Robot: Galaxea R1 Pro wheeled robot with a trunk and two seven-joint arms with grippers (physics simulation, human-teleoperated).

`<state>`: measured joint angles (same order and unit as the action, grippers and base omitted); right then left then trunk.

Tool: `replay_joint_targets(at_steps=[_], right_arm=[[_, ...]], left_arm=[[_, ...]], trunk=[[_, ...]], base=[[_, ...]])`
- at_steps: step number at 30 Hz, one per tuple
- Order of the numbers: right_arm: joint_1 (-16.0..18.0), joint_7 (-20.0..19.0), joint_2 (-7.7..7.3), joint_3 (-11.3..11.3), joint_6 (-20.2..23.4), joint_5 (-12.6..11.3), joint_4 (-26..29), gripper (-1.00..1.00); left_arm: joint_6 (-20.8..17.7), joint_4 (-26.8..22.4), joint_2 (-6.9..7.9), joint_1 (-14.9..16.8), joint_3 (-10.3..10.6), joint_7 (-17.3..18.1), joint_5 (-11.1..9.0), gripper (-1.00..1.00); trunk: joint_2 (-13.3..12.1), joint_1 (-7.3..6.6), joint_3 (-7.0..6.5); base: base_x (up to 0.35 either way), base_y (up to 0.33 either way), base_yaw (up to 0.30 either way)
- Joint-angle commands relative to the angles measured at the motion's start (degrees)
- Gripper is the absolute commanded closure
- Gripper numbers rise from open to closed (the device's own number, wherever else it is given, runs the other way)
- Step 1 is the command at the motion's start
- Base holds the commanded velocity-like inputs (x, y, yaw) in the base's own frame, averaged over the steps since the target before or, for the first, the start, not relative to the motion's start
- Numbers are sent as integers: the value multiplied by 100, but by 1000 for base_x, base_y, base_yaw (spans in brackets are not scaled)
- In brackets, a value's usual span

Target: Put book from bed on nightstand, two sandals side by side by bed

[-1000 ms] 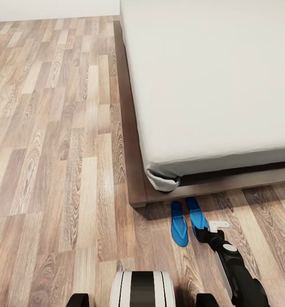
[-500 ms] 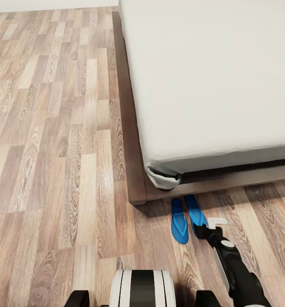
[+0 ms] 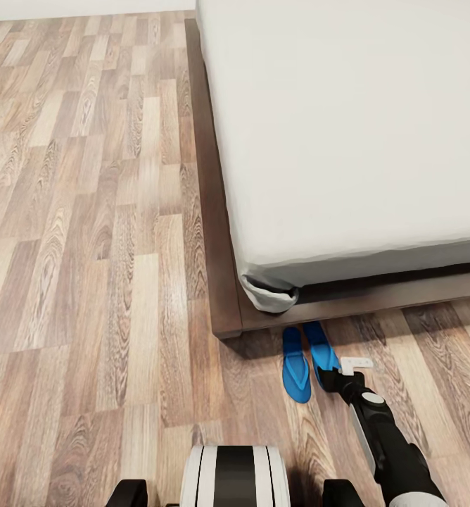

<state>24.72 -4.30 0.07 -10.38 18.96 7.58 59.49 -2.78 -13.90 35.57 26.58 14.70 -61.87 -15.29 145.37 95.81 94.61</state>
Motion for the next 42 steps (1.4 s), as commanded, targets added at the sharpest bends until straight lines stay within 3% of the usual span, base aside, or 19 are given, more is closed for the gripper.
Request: replay_joint_targets(at_steps=[1, 18, 21, 33, 37, 42], right_arm=[[6, -45, 2, -15, 29, 59, 7, 100], [40, -45, -41, -37, 29, 51, -15, 100], [41, -45, -42, -41, 29, 51, -16, 100], [48, -45, -52, -45, 29, 51, -16, 100], [50, -45, -57, -50, 29, 51, -16, 100], [51, -45, -58, -52, 29, 51, -16, 100]], left_arm=[[-30, -7, 5, 1, 49, -27, -44, -100], [-30, -7, 10, 4, 50, -18, -44, -100], [-30, -7, 10, 2, 50, -18, -44, -100], [-30, -7, 5, 2, 50, -18, -44, -100], [-30, -7, 8, 3, 50, -18, -42, -100], [-30, -7, 9, 1, 50, -18, -41, -100]], trunk=[[1, -1, 3], [4, 4, 47], [8, 12, 114], [8, 12, 114], [13, 22, 203], [13, 22, 203]], base=[[0, 0, 0], [0, 0, 0], [0, 0, 0], [0, 0, 0], [0, 0, 0], [0, 0, 0]])
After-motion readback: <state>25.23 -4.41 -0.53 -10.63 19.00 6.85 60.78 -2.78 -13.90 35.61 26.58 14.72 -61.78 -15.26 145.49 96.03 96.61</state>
